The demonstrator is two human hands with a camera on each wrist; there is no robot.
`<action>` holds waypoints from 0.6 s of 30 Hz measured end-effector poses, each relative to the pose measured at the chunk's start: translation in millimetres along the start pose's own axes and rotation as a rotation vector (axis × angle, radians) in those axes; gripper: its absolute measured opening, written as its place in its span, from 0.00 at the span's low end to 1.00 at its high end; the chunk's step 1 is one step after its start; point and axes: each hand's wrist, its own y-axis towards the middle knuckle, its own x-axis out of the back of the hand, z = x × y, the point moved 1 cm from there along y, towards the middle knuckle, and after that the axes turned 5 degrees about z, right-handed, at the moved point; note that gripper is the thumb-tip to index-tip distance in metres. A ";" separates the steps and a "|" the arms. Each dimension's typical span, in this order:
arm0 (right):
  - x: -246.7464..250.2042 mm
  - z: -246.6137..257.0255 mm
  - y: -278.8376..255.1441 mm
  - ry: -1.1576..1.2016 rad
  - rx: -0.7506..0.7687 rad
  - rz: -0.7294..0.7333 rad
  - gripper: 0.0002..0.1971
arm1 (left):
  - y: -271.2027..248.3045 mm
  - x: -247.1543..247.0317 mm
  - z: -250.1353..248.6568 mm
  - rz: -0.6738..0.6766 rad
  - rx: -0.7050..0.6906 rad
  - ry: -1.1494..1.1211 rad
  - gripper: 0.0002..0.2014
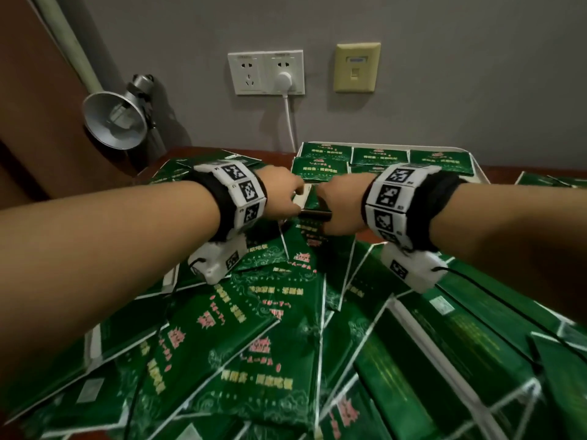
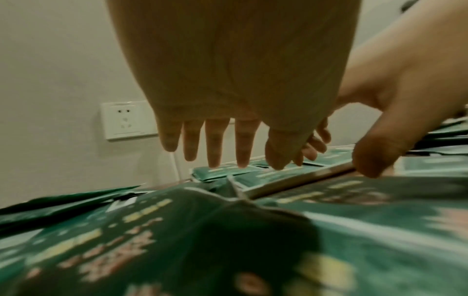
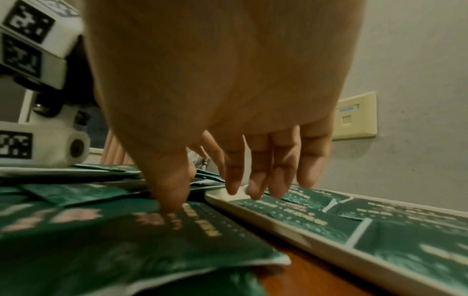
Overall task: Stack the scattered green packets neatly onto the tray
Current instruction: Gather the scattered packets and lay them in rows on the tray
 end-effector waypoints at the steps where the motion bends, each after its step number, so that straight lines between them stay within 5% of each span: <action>1: -2.7 -0.3 -10.5 0.013 0.013 0.066 0.24 | -7.9 -0.3 -10.6 0.002 -0.034 0.013 0.20; 4: -14.2 -1.6 -44.4 0.090 0.033 0.241 0.33 | -36.6 -4.6 -43.4 0.033 -0.123 0.021 0.21; 9: -43.2 13.1 -88.6 0.205 -0.046 0.235 0.38 | -84.8 -18.6 -68.4 0.278 -0.089 0.033 0.46; 11: -48.4 26.1 -93.6 0.282 -0.074 0.209 0.35 | -96.8 -23.6 -71.5 0.310 -0.038 0.076 0.48; 16: -34.8 31.2 -119.1 0.395 -0.155 0.073 0.12 | -114.6 -26.9 -70.4 0.258 -0.038 -0.052 0.24; 18: -29.0 17.8 -127.1 0.360 -0.214 0.021 0.18 | -117.8 -21.8 -64.3 0.156 -0.041 -0.160 0.18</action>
